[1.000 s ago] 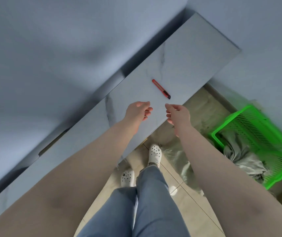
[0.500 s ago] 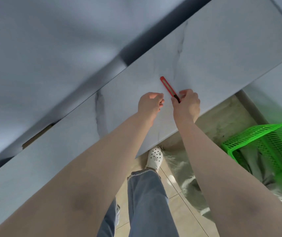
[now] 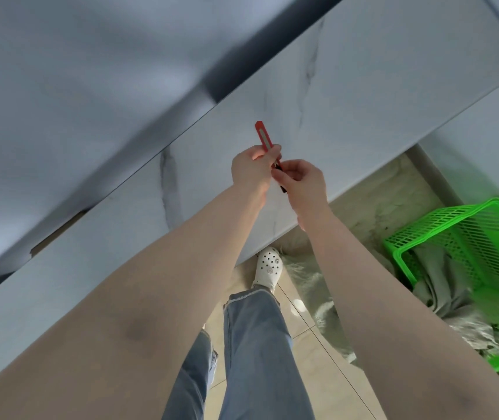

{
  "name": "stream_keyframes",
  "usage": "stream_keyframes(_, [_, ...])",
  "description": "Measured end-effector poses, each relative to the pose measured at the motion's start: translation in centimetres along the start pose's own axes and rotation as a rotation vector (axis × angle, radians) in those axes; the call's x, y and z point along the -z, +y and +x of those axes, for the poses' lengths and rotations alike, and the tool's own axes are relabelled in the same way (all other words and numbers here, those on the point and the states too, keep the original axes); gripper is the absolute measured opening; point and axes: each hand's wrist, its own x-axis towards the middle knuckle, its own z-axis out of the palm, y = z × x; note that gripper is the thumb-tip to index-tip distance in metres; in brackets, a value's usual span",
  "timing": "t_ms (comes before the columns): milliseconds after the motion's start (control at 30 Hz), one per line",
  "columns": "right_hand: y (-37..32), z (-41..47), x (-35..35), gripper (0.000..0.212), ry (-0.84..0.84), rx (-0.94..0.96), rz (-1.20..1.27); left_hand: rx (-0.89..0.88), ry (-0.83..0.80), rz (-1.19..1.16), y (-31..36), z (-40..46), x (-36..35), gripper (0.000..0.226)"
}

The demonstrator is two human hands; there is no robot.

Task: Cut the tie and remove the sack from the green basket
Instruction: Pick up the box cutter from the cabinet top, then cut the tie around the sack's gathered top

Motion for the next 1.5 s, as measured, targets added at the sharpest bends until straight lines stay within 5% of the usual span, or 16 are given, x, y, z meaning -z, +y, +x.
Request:
stream_keyframes(233, [-1.5, -7.0, 0.4, 0.017, -0.113, 0.021, 0.123, -0.027, -0.148, -0.046, 0.3, -4.9, 4.5, 0.019])
stream_keyframes(467, [-0.9, -16.4, -2.0, 0.009, 0.082, 0.068, 0.192, -0.103, -0.238, -0.060, -1.1, -12.5, 9.1, 0.035])
stream_keyframes(833, [4.4, -33.2, -2.7, 0.024, 0.329, 0.064, 0.395, -0.244, -0.523, 0.139, -7.1, -25.3, 15.7, 0.029])
stream_keyframes(1267, [18.6, -41.6, 10.0, 0.030, 0.633, 0.018, 0.614, -0.246, -0.703, 0.401, -21.6, -36.9, 3.6, 0.027])
stream_keyframes(1500, [29.7, -42.7, 21.4, 0.026, 0.650, -0.048, 0.634, -0.148, -0.716, 0.470, -33.1, -41.6, -7.0, 0.025])
